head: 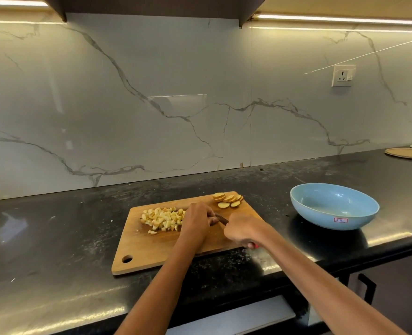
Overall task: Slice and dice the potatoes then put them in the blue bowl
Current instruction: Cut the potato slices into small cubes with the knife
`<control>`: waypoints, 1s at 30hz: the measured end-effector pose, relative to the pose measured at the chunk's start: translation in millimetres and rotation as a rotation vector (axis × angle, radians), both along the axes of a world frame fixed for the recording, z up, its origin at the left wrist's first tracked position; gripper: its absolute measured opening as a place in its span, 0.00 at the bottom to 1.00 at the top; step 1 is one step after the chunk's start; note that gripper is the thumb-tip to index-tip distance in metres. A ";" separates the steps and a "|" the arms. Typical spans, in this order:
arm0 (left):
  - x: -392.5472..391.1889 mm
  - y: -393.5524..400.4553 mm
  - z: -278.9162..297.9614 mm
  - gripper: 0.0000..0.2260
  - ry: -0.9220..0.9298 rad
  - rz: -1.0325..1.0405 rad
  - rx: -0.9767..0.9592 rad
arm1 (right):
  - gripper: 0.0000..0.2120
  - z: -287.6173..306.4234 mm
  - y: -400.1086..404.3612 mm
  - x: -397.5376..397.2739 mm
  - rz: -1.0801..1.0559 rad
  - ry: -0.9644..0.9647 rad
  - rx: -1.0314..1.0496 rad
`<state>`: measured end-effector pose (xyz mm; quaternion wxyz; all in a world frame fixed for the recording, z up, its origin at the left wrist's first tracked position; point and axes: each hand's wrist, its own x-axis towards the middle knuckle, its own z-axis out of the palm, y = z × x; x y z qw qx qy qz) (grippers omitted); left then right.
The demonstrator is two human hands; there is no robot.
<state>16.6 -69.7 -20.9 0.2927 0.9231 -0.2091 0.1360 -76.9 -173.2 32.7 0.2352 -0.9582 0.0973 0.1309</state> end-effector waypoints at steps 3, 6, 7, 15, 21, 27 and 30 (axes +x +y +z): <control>-0.6 -1.2 -3.2 0.06 -0.021 0.027 -0.027 | 0.08 -8.7 -2.2 -14.1 0.031 -0.037 -0.058; -3.8 -1.1 -4.6 0.06 -0.035 0.038 -0.052 | 0.12 -23.0 1.0 -26.2 0.017 -0.124 -0.216; -5.0 -1.3 -4.8 0.06 -0.036 0.040 -0.053 | 0.12 -27.2 3.8 -27.3 0.004 -0.151 -0.261; -8.6 -0.6 -5.4 0.07 -0.067 0.053 -0.082 | 0.12 -32.8 10.4 -15.4 -0.027 -0.256 -0.336; -6.9 -0.1 -5.5 0.06 -0.031 0.052 -0.078 | 0.14 -23.5 12.2 -11.7 -0.021 -0.218 -0.301; -7.8 1.3 -5.7 0.06 -0.048 0.056 -0.092 | 0.13 -25.8 6.6 -15.0 -0.040 -0.204 -0.281; -10.0 3.1 -5.1 0.06 -0.067 0.059 -0.110 | 0.12 -26.2 3.6 -15.9 -0.064 -0.223 -0.235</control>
